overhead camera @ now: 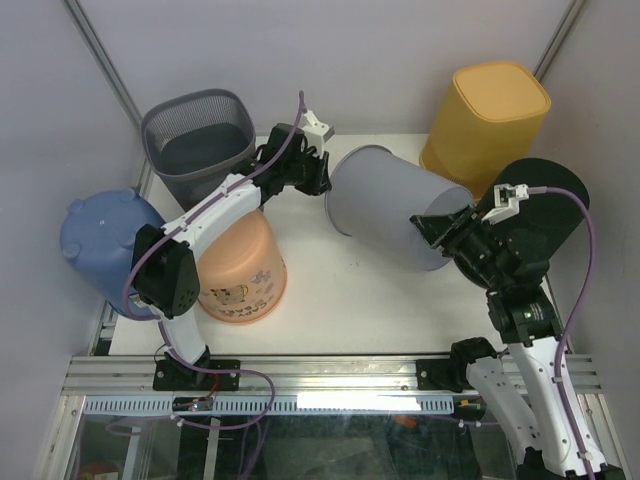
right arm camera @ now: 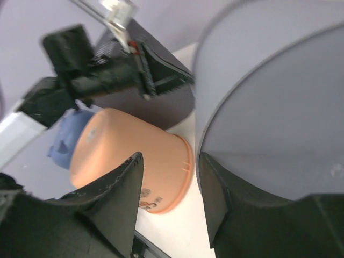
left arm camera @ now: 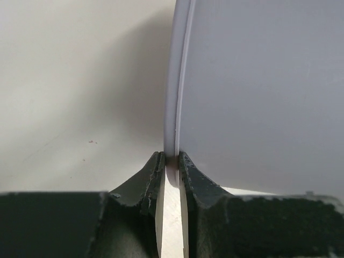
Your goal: Turn the large container upside down
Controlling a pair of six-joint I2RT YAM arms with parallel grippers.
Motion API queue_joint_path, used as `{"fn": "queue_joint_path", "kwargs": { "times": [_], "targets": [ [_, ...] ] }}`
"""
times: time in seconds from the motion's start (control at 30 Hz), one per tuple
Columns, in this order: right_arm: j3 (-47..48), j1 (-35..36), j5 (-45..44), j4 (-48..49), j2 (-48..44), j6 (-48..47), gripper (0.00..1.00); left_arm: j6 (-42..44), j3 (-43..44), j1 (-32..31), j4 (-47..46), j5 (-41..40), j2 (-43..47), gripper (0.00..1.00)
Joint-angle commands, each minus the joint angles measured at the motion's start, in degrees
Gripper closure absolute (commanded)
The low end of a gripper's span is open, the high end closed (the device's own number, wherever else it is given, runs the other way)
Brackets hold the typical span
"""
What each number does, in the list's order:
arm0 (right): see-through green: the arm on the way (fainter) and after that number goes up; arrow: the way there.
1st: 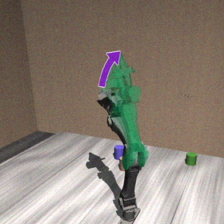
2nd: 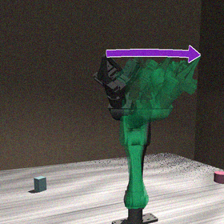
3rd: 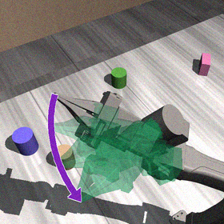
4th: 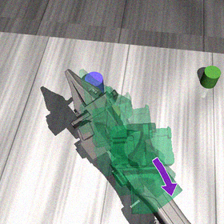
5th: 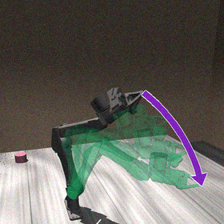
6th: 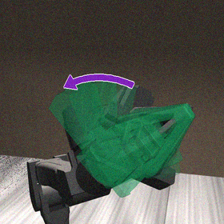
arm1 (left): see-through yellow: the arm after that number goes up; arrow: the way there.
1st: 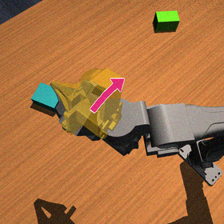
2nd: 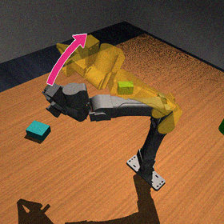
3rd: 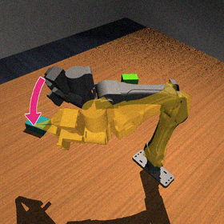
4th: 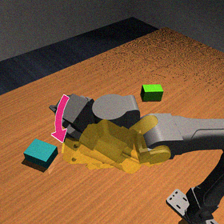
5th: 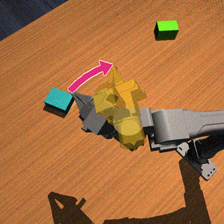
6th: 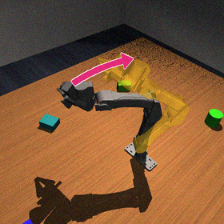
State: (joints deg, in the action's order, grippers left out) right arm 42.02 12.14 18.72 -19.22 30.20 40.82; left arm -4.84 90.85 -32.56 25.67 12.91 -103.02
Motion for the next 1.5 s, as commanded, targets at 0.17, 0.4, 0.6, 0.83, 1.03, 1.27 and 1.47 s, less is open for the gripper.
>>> {"fn": "queue_joint_path", "kwargs": {
  "times": [0.17,0.4,0.6,0.83,1.03,1.27,1.47],
  "targets": [
    [7.2,1.3,8.4,12.8,11.0,-0.2,0.52,-3.7,0.0,-2.6,-1.7,8.3,-0.3,1.00],
    [6.1,6.9,4.2,16.0,17.2,-0.6,0.51,-5.5,-1.9,-2.6,-2.8,9.0,-0.2,0.97],
    [13.0,7.9,0.9,15.6,24.2,-4.7,0.46,-6.3,-1.2,-2.6,-2.9,8.0,0.1,0.71],
    [29.6,7.8,-5.4,3.7,27.0,-14.5,0.39,-6.9,2.8,-2.5,0.3,2.6,4.3,0.55],
    [28.4,7.8,-9.9,-3.4,19.8,-20.6,0.34,-6.2,7.5,-2.1,4.4,-4.0,10.3,0.30],
    [13.9,7.9,-8.9,-6.3,11.2,-22.0,0.34,-4.8,9.9,-0.4,6.8,-15.8,18.4,0.01],
    [11.8,8.0,-8.9,-0.9,21.1,-17.9,0.34,-8.1,12.5,6.4,13.8,-26.9,19.8,0.01]
  ]
}}
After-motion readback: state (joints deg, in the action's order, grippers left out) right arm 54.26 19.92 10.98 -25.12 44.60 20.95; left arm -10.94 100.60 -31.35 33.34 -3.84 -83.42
